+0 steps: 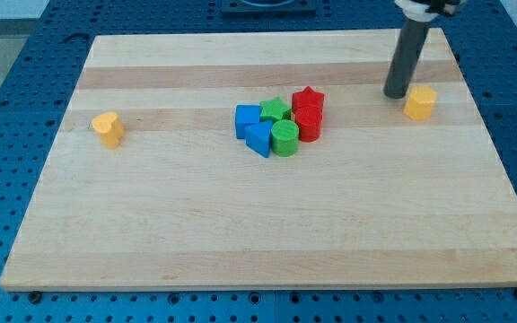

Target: Slide yellow heart towards the blue triangle

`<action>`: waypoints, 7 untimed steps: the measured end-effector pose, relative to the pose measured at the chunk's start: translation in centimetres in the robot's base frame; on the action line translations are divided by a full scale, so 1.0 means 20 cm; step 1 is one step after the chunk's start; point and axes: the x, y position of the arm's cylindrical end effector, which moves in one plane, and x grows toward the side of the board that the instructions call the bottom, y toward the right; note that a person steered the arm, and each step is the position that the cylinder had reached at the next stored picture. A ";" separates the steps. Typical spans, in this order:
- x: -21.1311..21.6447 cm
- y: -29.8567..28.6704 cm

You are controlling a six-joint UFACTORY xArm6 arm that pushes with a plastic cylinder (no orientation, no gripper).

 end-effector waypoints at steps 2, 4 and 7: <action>-0.16 -0.95; 0.20 -1.96; 0.46 -2.19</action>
